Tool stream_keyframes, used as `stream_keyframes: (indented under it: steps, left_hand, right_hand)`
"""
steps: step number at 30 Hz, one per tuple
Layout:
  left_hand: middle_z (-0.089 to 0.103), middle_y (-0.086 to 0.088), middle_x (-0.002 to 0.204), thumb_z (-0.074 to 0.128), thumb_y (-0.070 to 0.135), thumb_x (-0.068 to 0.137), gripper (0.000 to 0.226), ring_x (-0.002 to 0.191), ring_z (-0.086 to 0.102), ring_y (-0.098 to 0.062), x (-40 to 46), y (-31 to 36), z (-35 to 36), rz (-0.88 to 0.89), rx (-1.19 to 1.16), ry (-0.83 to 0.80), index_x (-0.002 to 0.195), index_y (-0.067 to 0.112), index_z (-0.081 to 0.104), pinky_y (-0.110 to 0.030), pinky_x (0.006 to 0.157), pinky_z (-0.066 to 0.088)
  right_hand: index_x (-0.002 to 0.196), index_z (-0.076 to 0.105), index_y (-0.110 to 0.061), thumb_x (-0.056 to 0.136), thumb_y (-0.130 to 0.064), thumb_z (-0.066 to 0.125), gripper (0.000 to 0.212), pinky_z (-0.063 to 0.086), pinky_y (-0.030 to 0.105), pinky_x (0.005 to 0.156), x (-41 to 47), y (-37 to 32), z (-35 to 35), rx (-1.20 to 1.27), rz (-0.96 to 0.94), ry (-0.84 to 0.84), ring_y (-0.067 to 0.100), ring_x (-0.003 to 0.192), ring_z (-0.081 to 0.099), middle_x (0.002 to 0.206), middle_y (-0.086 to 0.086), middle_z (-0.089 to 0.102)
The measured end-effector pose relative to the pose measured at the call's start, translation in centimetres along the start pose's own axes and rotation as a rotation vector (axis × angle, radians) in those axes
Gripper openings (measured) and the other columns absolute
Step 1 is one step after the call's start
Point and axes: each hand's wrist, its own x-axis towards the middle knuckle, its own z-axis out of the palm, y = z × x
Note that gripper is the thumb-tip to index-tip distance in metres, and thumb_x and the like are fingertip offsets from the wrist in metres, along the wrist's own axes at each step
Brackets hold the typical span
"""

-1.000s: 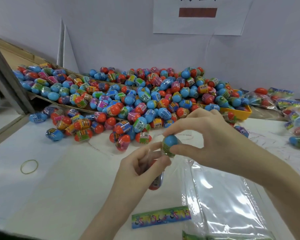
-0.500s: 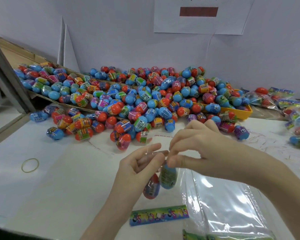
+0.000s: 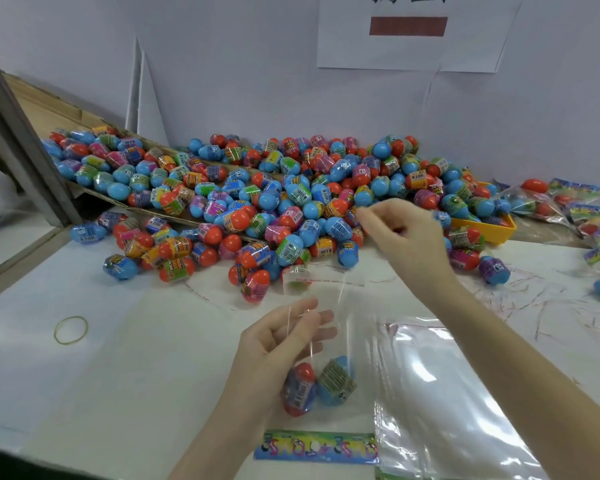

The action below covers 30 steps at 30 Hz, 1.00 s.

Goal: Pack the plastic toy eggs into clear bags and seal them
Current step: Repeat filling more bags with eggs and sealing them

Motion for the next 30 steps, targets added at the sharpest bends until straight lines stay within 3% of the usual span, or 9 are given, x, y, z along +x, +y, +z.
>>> stream_keyframes:
  steps: [3, 6, 9, 11, 14, 17, 20, 26, 30]
  left_hand:
    - [0.074, -0.001, 0.090, 0.066, 0.037, 0.056, 0.050, 0.084, 0.071, -0.016, 0.0, 0.0, 0.0, 0.005, 0.001, -0.021, 0.101, 0.014, 0.065, -0.015, 0.064, 0.052]
    - [0.074, 0.001, 0.092, 0.065, 0.039, 0.056, 0.051, 0.086, 0.070, -0.015, 0.0, 0.1, 0.0, 0.011, 0.015, -0.036, 0.102, 0.017, 0.064, -0.014, 0.066, 0.052]
    - [0.074, 0.003, 0.093, 0.065, 0.039, 0.057, 0.049, 0.087, 0.070, -0.014, 0.0, 0.0, -0.2, 0.009, 0.029, -0.054, 0.102, 0.020, 0.064, -0.014, 0.067, 0.052]
    - [0.074, 0.003, 0.094, 0.065, 0.040, 0.056, 0.051, 0.087, 0.070, -0.014, 0.0, 0.0, -0.3, 0.010, 0.033, -0.057, 0.103, 0.020, 0.064, -0.015, 0.067, 0.053]
    - [0.074, 0.004, 0.094, 0.065, 0.040, 0.056, 0.051, 0.087, 0.070, -0.013, 0.1, -0.1, -0.3, 0.007, 0.033, -0.064, 0.103, 0.020, 0.064, -0.017, 0.067, 0.053]
    - [0.074, 0.004, 0.095, 0.065, 0.042, 0.055, 0.054, 0.088, 0.070, -0.013, 0.2, -0.2, -0.2, 0.008, 0.026, -0.073, 0.104, 0.020, 0.063, -0.017, 0.067, 0.054]
    - [0.074, 0.005, 0.095, 0.065, 0.041, 0.055, 0.054, 0.088, 0.070, -0.013, 0.2, -0.1, 0.0, 0.009, 0.034, -0.080, 0.105, 0.020, 0.063, -0.017, 0.067, 0.054]
    - [0.074, 0.002, 0.095, 0.068, 0.040, 0.053, 0.058, 0.088, 0.070, -0.015, 0.2, 0.1, 0.2, 0.034, 0.028, -0.091, 0.106, 0.018, 0.063, -0.017, 0.067, 0.053]
    - [0.074, 0.001, 0.095, 0.070, 0.040, 0.051, 0.059, 0.089, 0.070, -0.016, 0.0, 0.1, 0.2, 0.037, 0.016, -0.093, 0.105, 0.018, 0.063, -0.018, 0.068, 0.054]
  right_hand:
    - [0.095, 0.056, -0.015, 0.080, -0.038, 0.068, 0.030, 0.047, 0.030, 0.075, 0.8, 3.4, 2.2, -0.273, 0.238, -0.095, 0.014, 0.081, 0.055, 0.084, -0.003, 0.059]
    - [0.097, 0.050, -0.015, 0.074, -0.037, 0.074, 0.040, 0.038, 0.028, 0.067, 0.5, 5.2, 3.7, -0.289, 0.235, -0.118, 0.016, 0.080, 0.050, 0.085, -0.004, 0.051]
    - [0.108, 0.053, -0.011, 0.078, -0.020, 0.071, 0.035, 0.043, 0.030, 0.073, 0.4, 5.9, 3.8, -0.274, 0.224, -0.085, 0.021, 0.088, 0.054, 0.102, 0.003, 0.056]
    - [0.105, 0.054, -0.013, 0.077, -0.010, 0.068, 0.031, 0.048, 0.026, 0.071, 0.1, 5.5, 3.1, -0.164, 0.230, -0.037, 0.016, 0.084, 0.057, 0.098, 0.002, 0.060]
    - [0.112, 0.051, -0.024, 0.076, -0.006, 0.069, 0.044, 0.047, 0.014, 0.065, -0.4, 4.0, 1.1, 0.088, 0.246, 0.004, 0.007, 0.080, 0.056, 0.092, -0.006, 0.057]
    - [0.109, 0.048, -0.038, 0.073, 0.000, 0.071, 0.057, 0.052, 0.022, 0.070, -1.4, 1.5, -1.3, 0.341, 0.184, -0.056, 0.014, 0.083, 0.062, 0.097, 0.001, 0.060]
    - [0.107, 0.046, -0.047, 0.062, 0.006, 0.072, 0.074, 0.052, 0.020, 0.065, -2.8, -0.9, -3.1, 0.568, 0.062, -0.170, 0.010, 0.072, 0.064, 0.085, -0.005, 0.065]
    - [0.094, 0.046, -0.032, 0.058, 0.001, 0.067, 0.054, 0.053, 0.024, 0.065, -4.6, -3.8, -4.1, 0.592, -0.032, -0.303, 0.012, 0.071, 0.063, 0.084, -0.009, 0.066]
    - [0.100, 0.060, -0.021, 0.069, -0.009, 0.069, 0.035, 0.052, 0.026, 0.069, -5.2, -4.3, -4.0, 0.163, -0.211, -0.384, 0.013, 0.076, 0.061, 0.091, -0.009, 0.065]
